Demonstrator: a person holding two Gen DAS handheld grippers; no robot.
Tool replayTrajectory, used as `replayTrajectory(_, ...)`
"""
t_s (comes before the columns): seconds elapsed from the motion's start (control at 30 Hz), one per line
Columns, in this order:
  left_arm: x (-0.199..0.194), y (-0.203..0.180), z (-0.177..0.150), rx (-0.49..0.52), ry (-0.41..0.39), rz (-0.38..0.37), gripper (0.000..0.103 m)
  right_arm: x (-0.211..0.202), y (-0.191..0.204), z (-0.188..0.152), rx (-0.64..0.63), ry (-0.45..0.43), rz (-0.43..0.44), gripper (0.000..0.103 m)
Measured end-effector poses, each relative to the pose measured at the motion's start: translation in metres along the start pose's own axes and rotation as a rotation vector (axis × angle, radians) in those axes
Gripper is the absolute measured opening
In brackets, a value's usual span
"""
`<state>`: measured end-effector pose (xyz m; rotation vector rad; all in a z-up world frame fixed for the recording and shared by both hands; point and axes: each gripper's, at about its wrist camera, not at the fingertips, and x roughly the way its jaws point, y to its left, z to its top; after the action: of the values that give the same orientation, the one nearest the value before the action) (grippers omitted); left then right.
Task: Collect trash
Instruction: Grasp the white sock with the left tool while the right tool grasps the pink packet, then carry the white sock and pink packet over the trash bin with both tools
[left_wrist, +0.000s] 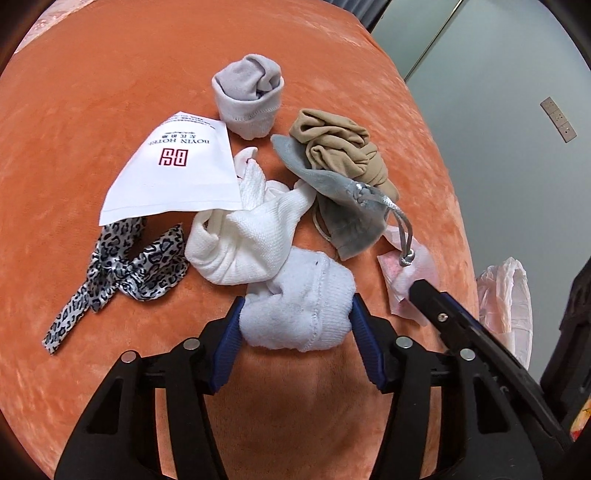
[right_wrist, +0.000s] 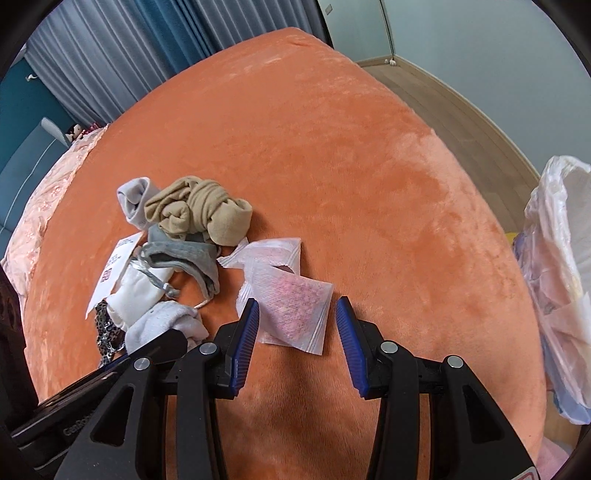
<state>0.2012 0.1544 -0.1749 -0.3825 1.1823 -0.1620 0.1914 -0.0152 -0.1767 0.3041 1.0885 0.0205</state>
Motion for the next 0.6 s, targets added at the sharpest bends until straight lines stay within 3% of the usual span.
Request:
replayTrajectory(0.2,0.002,-0.002,-0.001,0.004,-0.002,-0.010,0.045,0.007,-0.006,-0.006,0.016,0.022,0.034,0.018)
replayTrajectory(0.3,-0.001,-0.005,-0.002,0.010,-0.008,-0.008,0.041,0.001,-0.006,-0.008,0.008,0.022,0.048,0.013)
replayTrajectory(0.6,-0.020,-0.019,-0.007,0.024,-0.033,-0.009,0.034,-0.050,-0.007,-0.009,0.009,-0.050,0.079,0.009)
